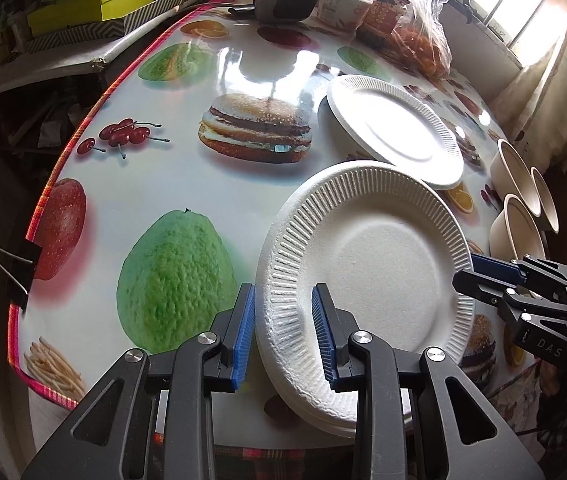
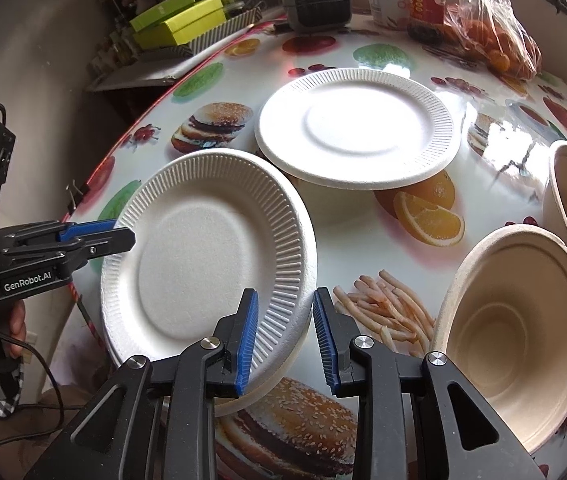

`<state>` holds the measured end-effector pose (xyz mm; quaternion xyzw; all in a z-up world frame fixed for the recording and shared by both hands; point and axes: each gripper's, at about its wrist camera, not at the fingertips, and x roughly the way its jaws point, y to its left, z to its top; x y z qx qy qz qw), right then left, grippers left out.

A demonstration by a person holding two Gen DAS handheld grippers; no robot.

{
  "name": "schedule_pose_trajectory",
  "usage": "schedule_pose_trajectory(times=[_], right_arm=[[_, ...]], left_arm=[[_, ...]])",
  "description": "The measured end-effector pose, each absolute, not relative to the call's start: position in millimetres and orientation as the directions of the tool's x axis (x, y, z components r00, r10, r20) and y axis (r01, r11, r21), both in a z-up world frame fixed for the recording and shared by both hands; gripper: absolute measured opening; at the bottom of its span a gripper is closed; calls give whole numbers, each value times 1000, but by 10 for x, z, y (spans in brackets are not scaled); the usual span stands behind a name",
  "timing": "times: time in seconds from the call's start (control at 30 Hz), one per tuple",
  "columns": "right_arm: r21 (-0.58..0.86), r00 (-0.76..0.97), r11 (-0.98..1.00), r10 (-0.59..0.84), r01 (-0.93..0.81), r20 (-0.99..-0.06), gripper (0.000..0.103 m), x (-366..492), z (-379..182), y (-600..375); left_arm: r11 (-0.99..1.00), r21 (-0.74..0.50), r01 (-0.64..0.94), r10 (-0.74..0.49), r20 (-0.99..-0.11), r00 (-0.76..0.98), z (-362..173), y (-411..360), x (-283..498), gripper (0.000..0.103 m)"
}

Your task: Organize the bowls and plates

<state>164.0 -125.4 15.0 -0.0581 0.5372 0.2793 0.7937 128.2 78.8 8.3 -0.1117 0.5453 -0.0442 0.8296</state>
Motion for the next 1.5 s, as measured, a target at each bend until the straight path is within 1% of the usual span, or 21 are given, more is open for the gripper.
schedule_pose_trajectory(times=[0.07, 0.13, 0.4, 0.53, 0.73, 1.17, 1.2, 1.33, 1.5], right_arm=[[210, 265, 836, 383, -507, -885, 28, 1637, 144, -1256], [212, 263, 834, 386, -509, -884, 28, 1636, 142, -1253], [212, 262, 832, 388, -513, -884, 31, 1639, 140, -1226], [209, 264, 830, 387, -517, -883, 36, 1633, 142, -1215], [206, 274, 836, 385, -509, -881, 38, 1653, 162, -1236], [193, 304, 838, 386, -511, -871, 40, 1707, 265, -1262], [189, 311, 838, 386, -511, -869, 41, 1714, 284, -1268], [171, 343, 840, 385, -514, -857, 49, 1747, 376, -1303], [170, 378, 851, 388, -496, -841, 51, 1855, 476, -1381]], left_arm=[[972, -231, -47, -194, -895, 401, 80, 785, 1281, 31], [971, -234, -47, -196, -896, 399, 71, 788, 1279, 34], [975, -219, -48, -181, -896, 406, 71, 783, 1273, 34], [975, -217, -48, -180, -895, 409, 75, 783, 1275, 35], [978, -206, -45, -169, -893, 416, 99, 780, 1290, 35], [980, -196, -40, -161, -890, 426, 178, 763, 1360, 36], [980, -197, -39, -162, -890, 427, 186, 763, 1370, 36], [978, -206, -33, -171, -881, 441, 236, 759, 1432, 36], [977, -212, -27, -177, -874, 452, 297, 740, 1564, 36]])
